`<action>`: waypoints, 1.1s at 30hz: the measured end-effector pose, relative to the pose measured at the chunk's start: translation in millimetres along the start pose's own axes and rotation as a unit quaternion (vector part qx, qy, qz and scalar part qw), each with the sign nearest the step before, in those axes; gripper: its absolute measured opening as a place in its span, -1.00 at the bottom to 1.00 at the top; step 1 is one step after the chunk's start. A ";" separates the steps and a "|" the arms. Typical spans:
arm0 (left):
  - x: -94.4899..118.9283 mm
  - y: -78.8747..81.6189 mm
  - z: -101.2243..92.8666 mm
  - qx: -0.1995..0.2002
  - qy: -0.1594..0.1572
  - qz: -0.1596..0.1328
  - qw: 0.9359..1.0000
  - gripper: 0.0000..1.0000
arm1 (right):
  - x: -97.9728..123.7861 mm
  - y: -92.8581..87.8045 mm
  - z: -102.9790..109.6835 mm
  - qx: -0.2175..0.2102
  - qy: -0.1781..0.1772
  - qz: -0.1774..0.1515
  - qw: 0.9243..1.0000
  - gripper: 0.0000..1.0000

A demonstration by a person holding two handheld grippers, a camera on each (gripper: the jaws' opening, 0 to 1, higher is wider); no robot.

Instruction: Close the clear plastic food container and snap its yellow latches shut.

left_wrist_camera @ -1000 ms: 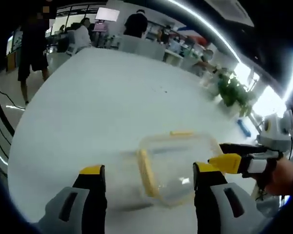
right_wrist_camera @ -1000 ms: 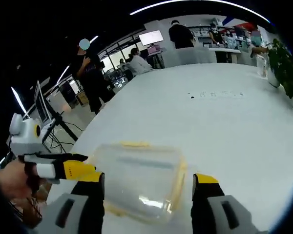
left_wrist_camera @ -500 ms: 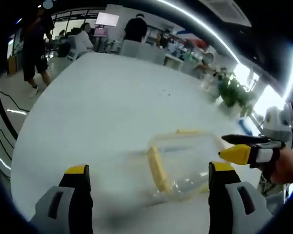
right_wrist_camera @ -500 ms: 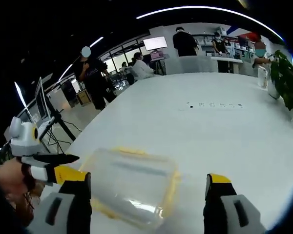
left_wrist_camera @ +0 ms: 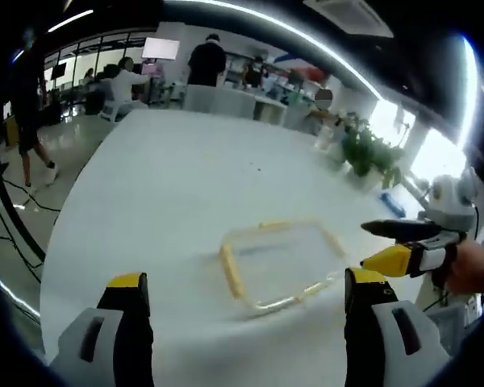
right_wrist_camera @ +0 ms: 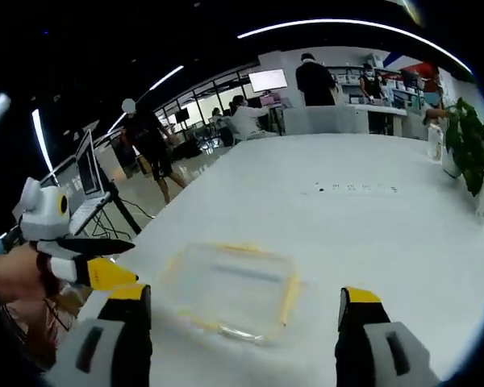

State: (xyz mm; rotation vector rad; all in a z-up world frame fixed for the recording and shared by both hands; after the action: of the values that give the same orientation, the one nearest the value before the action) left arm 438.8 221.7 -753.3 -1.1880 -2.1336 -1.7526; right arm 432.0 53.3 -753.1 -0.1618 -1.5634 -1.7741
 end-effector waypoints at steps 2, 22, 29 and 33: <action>9.0 -0.6 -3.9 -0.006 0.002 0.000 1.000 0.98 | 12.6 2.4 2.0 0.001 0.005 -0.009 1.000 0.96; 122.1 -25.5 -64.9 -0.062 -0.013 -0.043 0.997 0.98 | 175.7 -37.2 -27.6 0.045 -0.008 -0.053 0.998 0.99; 150.9 -55.8 -84.0 -0.082 -0.012 -0.040 0.996 0.98 | 231.3 -81.7 -50.1 0.090 -0.042 -0.031 0.995 0.99; 158.3 -78.9 -96.4 -0.117 -0.007 -0.025 0.993 0.98 | 248.0 -104.3 -53.8 0.107 -0.054 -0.022 0.992 0.99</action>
State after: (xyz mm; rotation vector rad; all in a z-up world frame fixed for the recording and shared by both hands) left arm 246.0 212.1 -696.0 -1.2118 -2.0256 -2.0679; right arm 213.7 -108.3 -713.9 -0.1211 -1.8369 -1.6408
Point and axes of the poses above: the point that each gripper's makers call its tool centre point, and the gripper's own axes: x roughly backward along the fingers, z roughly to its left, y roughly out of its top, the point moved 1 cm from there along x, roughly backward along the fingers, and after that the axes turned 2 degrees about -y, right-handed, at the moved point
